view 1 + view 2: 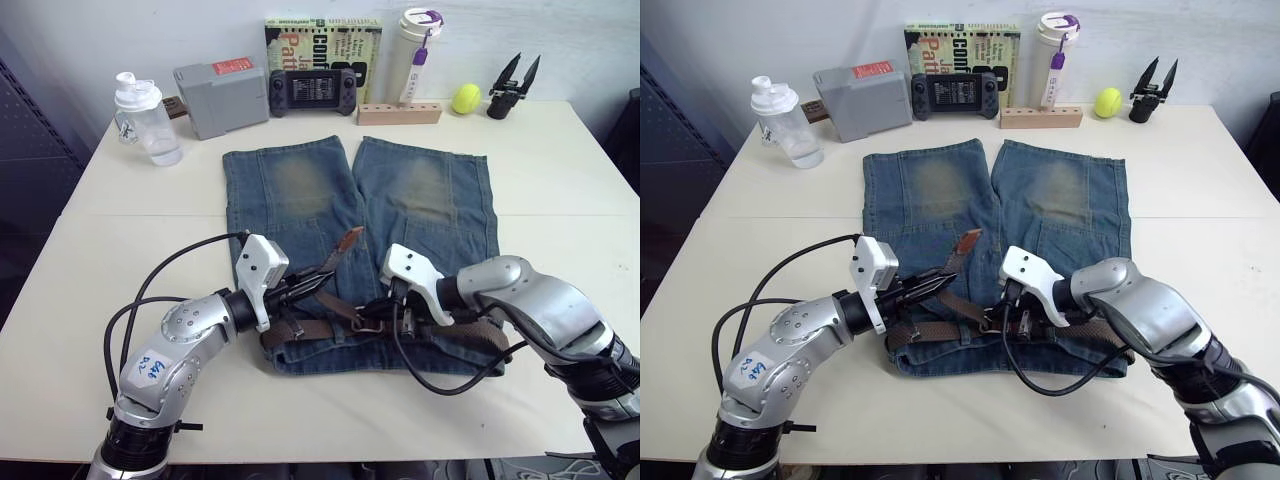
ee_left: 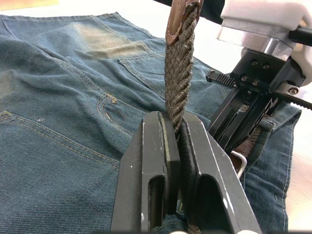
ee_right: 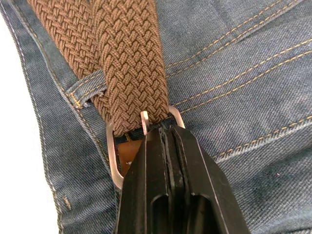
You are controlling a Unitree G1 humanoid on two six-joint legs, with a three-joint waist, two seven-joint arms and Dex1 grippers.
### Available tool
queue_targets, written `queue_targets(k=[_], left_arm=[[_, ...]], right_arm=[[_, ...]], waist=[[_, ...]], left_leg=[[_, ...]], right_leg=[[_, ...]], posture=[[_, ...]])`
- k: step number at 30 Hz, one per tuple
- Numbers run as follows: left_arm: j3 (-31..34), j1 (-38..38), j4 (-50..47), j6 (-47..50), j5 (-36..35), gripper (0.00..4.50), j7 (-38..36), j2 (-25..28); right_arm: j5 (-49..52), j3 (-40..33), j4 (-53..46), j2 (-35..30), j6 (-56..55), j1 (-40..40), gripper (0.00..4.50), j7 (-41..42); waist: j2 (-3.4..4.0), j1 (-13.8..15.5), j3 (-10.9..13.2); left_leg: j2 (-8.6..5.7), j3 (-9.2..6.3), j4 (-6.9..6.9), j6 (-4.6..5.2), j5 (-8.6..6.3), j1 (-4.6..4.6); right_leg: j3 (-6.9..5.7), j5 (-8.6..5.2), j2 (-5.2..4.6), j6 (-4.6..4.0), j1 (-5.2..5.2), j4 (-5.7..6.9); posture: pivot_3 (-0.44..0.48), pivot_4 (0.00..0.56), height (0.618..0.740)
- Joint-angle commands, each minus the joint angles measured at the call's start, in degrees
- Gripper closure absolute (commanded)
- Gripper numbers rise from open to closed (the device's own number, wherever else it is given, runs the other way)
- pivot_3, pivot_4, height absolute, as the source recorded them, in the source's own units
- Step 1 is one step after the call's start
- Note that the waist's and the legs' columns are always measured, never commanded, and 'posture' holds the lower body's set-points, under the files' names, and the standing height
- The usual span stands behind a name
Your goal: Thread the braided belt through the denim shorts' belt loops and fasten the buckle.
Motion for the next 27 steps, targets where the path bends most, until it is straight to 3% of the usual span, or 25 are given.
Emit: queue_targets(k=[1, 21, 27], left_arm=[[0.5, -0.3, -2.2, -0.9, -0.1, 4.5, 0.2, 0.2], [0.3, 0.0, -2.3, -1.3, 0.2, 4.5, 0.6, 0.0], [0.3, 0.4, -2.4, -1.4, 0.3, 4.5, 0.5, 0.2]], right_arm=[[-0.7, 0.7, 0.1, 0.0, -0.4, 0.7, 4.45, 0.8], [-1.3, 0.6, 0.5, 0.0, -0.5, -0.1, 4.45, 3.4], [0.3, -2.7, 0.3, -0.3, 0.4, -1.7, 4.45, 3.9]], waist=[[0.0, 0.0, 0.0], [0.0, 0.0, 0.0], [0.0, 0.0, 0.0]], left_leg=[[0.0, 0.0, 0.0, 0.0, 0.0, 0.0], [0.0, -0.01, 0.0, 0.0, 0.0, -0.01], [0.0, 0.0, 0.0, 0.0, 0.0, -0.01]], right_leg=[[0.0, 0.0, 0.0, 0.0, 0.0, 0.0], [-0.01, 0.0, 0.0, 0.0, 0.0, -0.01], [0.0, 0.0, 0.0, 0.0, 0.0, 0.0]], posture=[[0.0, 0.15, 0.731], [0.0, 0.15, 0.731], [0.0, 0.15, 0.731]])
